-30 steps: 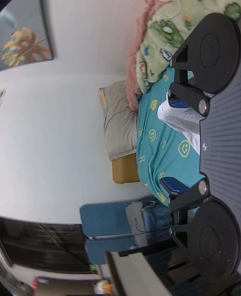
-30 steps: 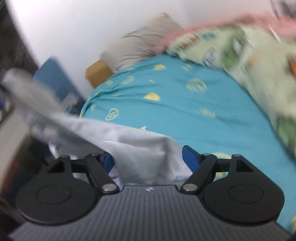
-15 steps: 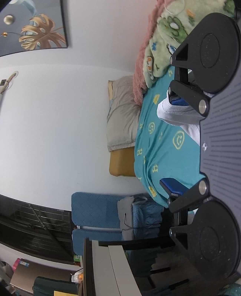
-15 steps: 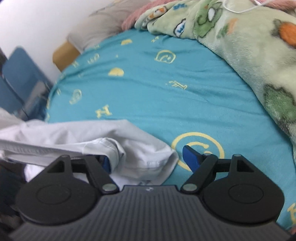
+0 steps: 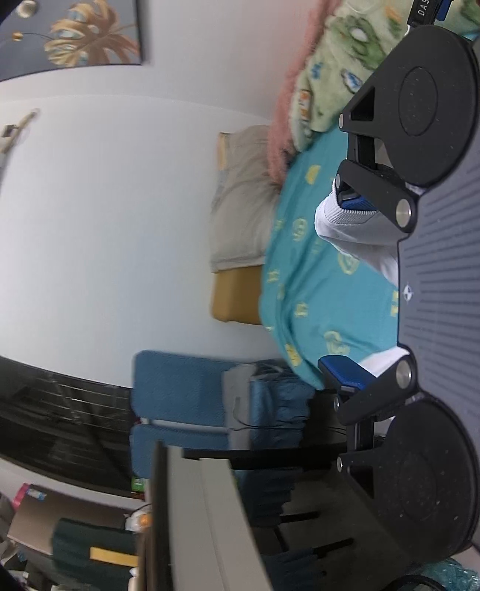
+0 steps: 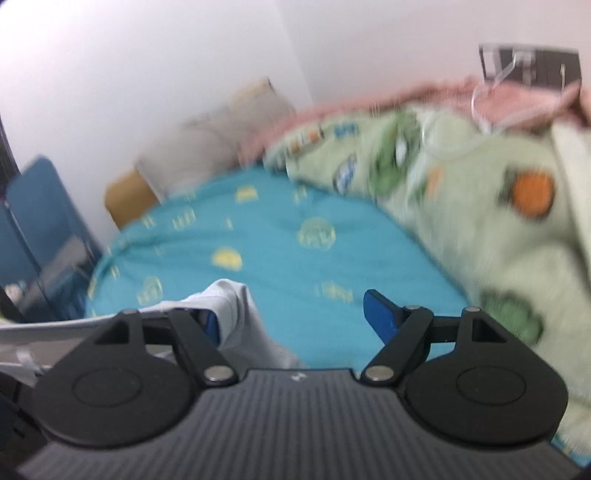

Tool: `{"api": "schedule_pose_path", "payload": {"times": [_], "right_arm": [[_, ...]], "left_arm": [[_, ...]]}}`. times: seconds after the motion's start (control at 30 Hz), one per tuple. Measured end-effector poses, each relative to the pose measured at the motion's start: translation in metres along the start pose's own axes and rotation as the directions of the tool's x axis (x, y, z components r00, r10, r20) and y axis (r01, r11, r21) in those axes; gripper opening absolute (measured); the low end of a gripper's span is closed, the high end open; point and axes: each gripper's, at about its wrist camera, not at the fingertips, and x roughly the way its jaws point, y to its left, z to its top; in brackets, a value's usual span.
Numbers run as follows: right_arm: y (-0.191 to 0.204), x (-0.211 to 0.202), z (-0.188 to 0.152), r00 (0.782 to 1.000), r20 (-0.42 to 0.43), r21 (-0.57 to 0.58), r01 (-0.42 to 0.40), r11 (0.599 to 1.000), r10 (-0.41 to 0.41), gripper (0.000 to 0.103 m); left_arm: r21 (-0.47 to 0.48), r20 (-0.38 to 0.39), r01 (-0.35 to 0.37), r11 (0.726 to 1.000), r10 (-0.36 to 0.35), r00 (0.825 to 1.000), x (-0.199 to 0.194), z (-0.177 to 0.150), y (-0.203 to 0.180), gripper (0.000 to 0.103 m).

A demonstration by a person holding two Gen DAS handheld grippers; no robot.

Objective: Fold clothes

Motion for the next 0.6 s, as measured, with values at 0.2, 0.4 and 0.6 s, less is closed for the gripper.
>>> {"api": "schedule_pose_path", "payload": {"times": [0.2,0.4,0.6], "right_arm": [[0.015,-0.054,0.076,0.979,0.124,0.056,-0.170,0.984,0.162,0.078],[0.068,-0.139,0.166,0.910,0.248,-0.093,-0.318,0.944,0.331,0.078],[0.095,-0.252,0.242,0.787,0.408,-0.225,-0.405,0.887,0.463,0.078]], "left_arm": [[0.084,0.218,-0.048,0.995,0.029,0.976,-0.068,0.072,-0.016,0.077],[0.030,0.346,-0.069,0.997,0.055,0.937,-0.137,0.172,0.000,0.077],[0.011,0.462,-0.057,0.998,0.045,0.886,-0.226,0.260,0.011,0.077]]}}
